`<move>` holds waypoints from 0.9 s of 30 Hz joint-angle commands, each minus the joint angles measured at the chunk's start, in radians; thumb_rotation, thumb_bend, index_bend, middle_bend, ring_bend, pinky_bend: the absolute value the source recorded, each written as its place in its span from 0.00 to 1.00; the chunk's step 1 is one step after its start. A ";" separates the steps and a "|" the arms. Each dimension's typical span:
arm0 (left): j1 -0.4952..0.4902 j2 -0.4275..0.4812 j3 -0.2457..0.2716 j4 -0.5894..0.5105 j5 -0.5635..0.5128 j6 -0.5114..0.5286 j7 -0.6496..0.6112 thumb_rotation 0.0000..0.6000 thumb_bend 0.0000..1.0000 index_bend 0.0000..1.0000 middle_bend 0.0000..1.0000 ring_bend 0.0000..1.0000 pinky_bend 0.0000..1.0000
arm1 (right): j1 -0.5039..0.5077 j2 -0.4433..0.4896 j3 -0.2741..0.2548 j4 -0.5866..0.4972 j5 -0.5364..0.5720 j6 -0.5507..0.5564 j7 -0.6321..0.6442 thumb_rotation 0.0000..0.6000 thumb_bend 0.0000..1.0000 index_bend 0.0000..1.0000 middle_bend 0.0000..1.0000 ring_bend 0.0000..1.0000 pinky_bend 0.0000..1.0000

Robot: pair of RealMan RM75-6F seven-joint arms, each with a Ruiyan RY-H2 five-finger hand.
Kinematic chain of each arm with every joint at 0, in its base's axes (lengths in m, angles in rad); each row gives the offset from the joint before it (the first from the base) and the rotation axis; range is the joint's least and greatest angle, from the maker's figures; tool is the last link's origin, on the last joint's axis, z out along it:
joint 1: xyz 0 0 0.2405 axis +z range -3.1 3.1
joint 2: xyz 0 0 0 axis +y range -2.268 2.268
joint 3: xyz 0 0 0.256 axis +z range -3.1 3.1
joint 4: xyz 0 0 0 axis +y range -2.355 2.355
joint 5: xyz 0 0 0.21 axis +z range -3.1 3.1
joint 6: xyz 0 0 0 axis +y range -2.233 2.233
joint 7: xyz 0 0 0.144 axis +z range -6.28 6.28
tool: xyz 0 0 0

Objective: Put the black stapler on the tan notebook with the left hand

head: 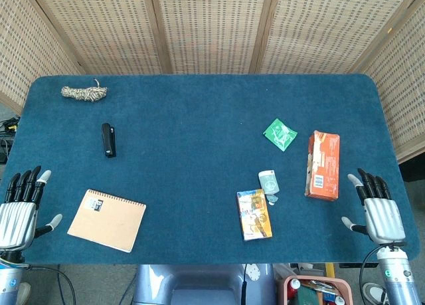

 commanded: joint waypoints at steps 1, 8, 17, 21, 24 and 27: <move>0.000 0.000 0.000 -0.001 0.001 0.001 0.000 1.00 0.18 0.07 0.00 0.00 0.00 | -0.001 0.001 0.001 -0.001 0.000 0.002 0.001 1.00 0.09 0.00 0.00 0.00 0.00; -0.001 0.000 0.001 0.003 0.003 -0.001 -0.004 1.00 0.18 0.07 0.00 0.00 0.00 | 0.000 0.000 -0.001 -0.002 -0.002 -0.001 -0.001 1.00 0.10 0.00 0.00 0.00 0.00; -0.014 -0.005 0.000 0.018 0.014 -0.014 -0.022 1.00 0.18 0.07 0.00 0.00 0.00 | 0.000 0.001 0.003 -0.002 0.008 -0.003 -0.001 1.00 0.10 0.00 0.00 0.00 0.00; -0.025 0.003 -0.002 0.023 0.013 -0.030 -0.046 1.00 0.19 0.07 0.00 0.00 0.00 | 0.000 0.002 0.006 -0.002 0.014 -0.004 0.002 1.00 0.10 0.00 0.00 0.00 0.00; -0.046 0.026 -0.009 0.034 0.025 -0.049 -0.068 1.00 0.19 0.08 0.00 0.00 0.00 | 0.002 -0.001 0.007 0.005 0.023 -0.013 0.002 1.00 0.09 0.00 0.00 0.00 0.00; -0.082 0.071 -0.030 0.042 0.034 -0.077 -0.094 1.00 0.20 0.09 0.00 0.00 0.00 | 0.005 -0.005 0.007 0.013 0.031 -0.025 0.000 1.00 0.10 0.00 0.00 0.00 0.00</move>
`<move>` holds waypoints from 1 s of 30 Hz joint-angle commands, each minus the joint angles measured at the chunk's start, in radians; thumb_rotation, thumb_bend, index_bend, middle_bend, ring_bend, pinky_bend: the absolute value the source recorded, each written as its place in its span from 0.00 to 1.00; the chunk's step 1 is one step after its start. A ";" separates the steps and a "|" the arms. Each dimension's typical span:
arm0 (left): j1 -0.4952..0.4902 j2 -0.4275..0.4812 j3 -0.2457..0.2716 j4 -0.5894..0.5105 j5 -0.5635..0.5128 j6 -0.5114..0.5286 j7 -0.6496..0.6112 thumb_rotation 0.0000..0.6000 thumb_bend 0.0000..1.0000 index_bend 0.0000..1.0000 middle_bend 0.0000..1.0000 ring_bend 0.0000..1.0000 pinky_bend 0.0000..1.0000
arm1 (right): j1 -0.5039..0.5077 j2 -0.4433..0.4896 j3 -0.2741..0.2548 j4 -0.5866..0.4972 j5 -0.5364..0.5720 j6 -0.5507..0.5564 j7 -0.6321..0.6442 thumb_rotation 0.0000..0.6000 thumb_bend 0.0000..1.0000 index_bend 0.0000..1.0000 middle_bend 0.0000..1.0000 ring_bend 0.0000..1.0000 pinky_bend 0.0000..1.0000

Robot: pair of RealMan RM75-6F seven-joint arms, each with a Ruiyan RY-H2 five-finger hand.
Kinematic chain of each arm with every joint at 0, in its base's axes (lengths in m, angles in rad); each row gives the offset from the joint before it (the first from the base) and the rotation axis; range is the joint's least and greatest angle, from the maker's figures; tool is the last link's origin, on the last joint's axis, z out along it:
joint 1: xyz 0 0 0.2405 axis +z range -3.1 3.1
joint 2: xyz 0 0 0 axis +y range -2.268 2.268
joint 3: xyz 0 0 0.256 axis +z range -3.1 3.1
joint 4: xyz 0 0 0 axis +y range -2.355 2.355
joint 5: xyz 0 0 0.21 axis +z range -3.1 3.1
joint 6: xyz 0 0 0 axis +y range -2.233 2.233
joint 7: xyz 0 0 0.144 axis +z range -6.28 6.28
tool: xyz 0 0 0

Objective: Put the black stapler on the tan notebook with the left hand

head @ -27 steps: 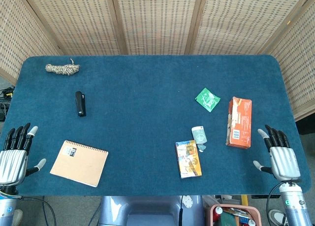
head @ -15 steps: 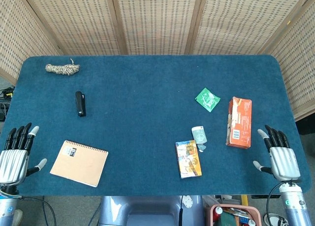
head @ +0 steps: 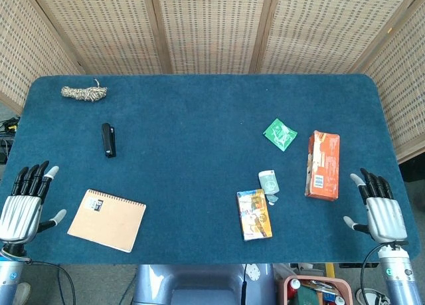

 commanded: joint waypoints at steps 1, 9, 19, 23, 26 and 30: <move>-0.047 0.054 -0.026 0.012 0.014 -0.041 -0.036 1.00 0.21 0.10 0.00 0.00 0.01 | 0.004 -0.005 0.000 0.007 0.006 -0.009 -0.002 1.00 0.10 0.00 0.00 0.00 0.00; -0.194 0.148 -0.067 0.109 -0.011 -0.248 -0.064 1.00 0.22 0.11 0.00 0.00 0.07 | 0.011 -0.017 0.008 0.026 0.040 -0.032 -0.018 1.00 0.09 0.00 0.00 0.00 0.00; -0.443 0.094 -0.065 0.377 -0.030 -0.608 -0.099 1.00 0.23 0.10 0.00 0.00 0.07 | 0.031 -0.053 0.027 0.088 0.106 -0.078 -0.049 1.00 0.10 0.00 0.00 0.00 0.00; -0.516 0.050 -0.044 0.458 -0.004 -0.687 -0.100 1.00 0.24 0.10 0.00 0.00 0.08 | 0.036 -0.065 0.034 0.115 0.134 -0.098 -0.052 1.00 0.10 0.00 0.00 0.00 0.00; -0.562 0.007 -0.030 0.515 0.001 -0.743 -0.113 1.00 0.24 0.10 0.00 0.00 0.08 | 0.040 -0.074 0.038 0.137 0.154 -0.112 -0.053 1.00 0.10 0.00 0.00 0.00 0.00; -0.615 -0.055 -0.007 0.595 0.014 -0.800 -0.121 1.00 0.25 0.10 0.00 0.00 0.08 | 0.041 -0.081 0.045 0.163 0.173 -0.121 -0.046 1.00 0.10 0.00 0.00 0.00 0.00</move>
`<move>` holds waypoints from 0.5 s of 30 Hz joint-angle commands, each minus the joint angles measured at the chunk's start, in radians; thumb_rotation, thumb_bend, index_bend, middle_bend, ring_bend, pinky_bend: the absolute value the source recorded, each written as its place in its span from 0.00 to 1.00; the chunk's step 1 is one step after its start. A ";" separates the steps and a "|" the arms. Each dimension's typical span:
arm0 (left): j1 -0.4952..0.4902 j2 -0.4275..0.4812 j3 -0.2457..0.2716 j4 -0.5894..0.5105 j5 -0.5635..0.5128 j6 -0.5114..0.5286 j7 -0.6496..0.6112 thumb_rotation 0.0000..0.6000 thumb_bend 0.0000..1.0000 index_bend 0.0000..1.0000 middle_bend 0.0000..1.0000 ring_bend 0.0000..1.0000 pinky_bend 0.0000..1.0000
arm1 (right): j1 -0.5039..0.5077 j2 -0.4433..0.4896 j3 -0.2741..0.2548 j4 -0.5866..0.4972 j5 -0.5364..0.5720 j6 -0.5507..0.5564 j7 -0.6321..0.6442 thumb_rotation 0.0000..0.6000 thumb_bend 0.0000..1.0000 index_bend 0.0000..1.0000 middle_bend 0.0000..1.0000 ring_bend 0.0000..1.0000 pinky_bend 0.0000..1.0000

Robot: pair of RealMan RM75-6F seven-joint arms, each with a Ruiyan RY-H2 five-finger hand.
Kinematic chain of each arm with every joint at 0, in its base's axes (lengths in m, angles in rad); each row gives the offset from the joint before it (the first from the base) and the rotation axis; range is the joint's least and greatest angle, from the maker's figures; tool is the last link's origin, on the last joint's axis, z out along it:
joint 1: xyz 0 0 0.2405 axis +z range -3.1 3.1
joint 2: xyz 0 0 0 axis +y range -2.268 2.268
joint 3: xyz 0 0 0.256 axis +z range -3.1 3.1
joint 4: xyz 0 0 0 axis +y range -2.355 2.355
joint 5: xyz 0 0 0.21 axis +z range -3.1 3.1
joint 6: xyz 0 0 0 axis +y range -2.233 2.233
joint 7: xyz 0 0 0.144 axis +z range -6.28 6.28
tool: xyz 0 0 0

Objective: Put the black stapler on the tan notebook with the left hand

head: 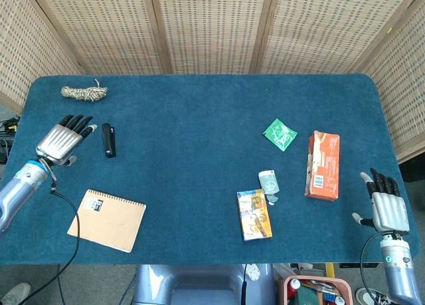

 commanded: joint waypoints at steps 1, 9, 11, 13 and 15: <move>-0.046 -0.055 0.025 0.065 0.016 -0.046 -0.009 1.00 0.25 0.10 0.00 0.00 0.08 | 0.001 -0.005 0.005 0.015 0.011 -0.008 0.007 1.00 0.10 0.00 0.00 0.00 0.00; -0.119 -0.170 0.068 0.214 0.041 -0.103 -0.037 1.00 0.25 0.10 0.00 0.00 0.08 | -0.002 -0.012 0.018 0.068 0.050 -0.033 0.047 1.00 0.10 0.00 0.00 0.00 0.00; -0.137 -0.196 0.076 0.250 0.041 -0.123 -0.047 1.00 0.26 0.10 0.00 0.00 0.08 | -0.004 -0.011 0.019 0.074 0.054 -0.034 0.054 1.00 0.10 0.00 0.00 0.00 0.00; -0.149 -0.211 0.083 0.273 0.042 -0.137 -0.056 1.00 0.26 0.10 0.00 0.00 0.09 | -0.005 -0.012 0.021 0.079 0.056 -0.035 0.058 1.00 0.10 0.00 0.00 0.00 0.00; -0.163 -0.224 0.095 0.295 0.046 -0.151 -0.063 1.00 0.26 0.10 0.00 0.00 0.09 | -0.007 -0.012 0.022 0.083 0.058 -0.035 0.063 1.00 0.09 0.00 0.00 0.00 0.00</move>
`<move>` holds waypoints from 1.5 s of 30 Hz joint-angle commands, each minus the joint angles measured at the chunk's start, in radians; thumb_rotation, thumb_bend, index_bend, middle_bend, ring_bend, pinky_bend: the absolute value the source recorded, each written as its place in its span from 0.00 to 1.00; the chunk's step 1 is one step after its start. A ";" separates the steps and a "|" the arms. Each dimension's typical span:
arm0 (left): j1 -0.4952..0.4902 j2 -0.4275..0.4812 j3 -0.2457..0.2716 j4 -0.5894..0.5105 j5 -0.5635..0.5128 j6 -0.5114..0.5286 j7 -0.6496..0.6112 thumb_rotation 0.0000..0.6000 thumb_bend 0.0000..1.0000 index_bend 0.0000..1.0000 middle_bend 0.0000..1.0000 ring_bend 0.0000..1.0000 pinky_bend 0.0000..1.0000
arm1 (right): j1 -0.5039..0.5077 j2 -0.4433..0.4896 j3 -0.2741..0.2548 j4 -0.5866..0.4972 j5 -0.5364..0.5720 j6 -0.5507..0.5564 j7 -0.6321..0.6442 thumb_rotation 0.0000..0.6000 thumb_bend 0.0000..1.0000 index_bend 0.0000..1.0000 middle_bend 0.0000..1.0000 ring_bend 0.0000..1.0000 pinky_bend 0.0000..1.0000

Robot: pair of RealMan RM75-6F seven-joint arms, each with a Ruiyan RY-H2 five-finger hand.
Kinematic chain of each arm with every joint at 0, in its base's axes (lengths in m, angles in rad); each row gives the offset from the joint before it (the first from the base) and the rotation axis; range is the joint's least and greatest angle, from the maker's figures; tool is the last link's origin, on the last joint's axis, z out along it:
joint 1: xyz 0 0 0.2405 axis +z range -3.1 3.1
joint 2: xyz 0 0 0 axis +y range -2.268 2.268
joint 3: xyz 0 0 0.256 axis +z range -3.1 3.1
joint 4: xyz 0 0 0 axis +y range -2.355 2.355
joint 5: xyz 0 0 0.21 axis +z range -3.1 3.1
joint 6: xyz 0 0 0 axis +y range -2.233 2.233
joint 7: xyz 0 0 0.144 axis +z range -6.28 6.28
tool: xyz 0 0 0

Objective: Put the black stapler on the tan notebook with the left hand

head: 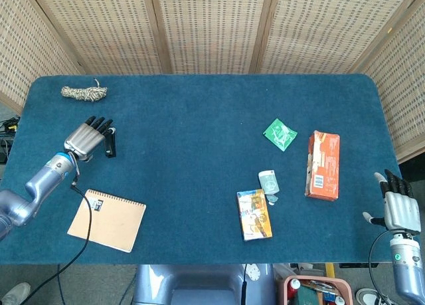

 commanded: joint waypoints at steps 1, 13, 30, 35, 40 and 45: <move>-0.025 -0.024 0.021 0.036 0.008 -0.025 -0.015 1.00 0.26 0.10 0.00 0.00 0.09 | -0.001 0.000 0.001 0.003 0.002 -0.001 0.004 1.00 0.09 0.00 0.00 0.00 0.00; -0.060 -0.103 0.062 0.159 0.006 -0.064 -0.056 1.00 0.29 0.12 0.00 0.00 0.09 | -0.001 -0.005 0.006 0.022 0.014 -0.014 0.012 1.00 0.09 0.00 0.00 0.00 0.00; -0.054 -0.237 0.117 0.344 0.039 0.014 -0.118 1.00 0.38 0.42 0.31 0.19 0.33 | -0.006 0.003 0.011 0.008 0.011 -0.008 0.027 1.00 0.09 0.00 0.00 0.00 0.00; -0.038 -0.264 0.134 0.398 0.055 0.072 -0.144 1.00 0.44 0.58 0.47 0.32 0.43 | -0.009 0.009 0.010 -0.001 0.004 0.000 0.033 1.00 0.10 0.00 0.00 0.00 0.00; -0.025 -0.275 0.142 0.428 0.061 0.113 -0.169 1.00 0.49 0.68 0.54 0.38 0.47 | -0.011 0.012 0.009 -0.007 -0.002 0.003 0.037 1.00 0.09 0.00 0.00 0.00 0.00; -0.017 -0.255 0.143 0.419 0.062 0.156 -0.189 1.00 0.49 0.69 0.55 0.39 0.47 | -0.011 0.014 0.008 -0.010 -0.004 0.002 0.039 1.00 0.09 0.00 0.00 0.00 0.00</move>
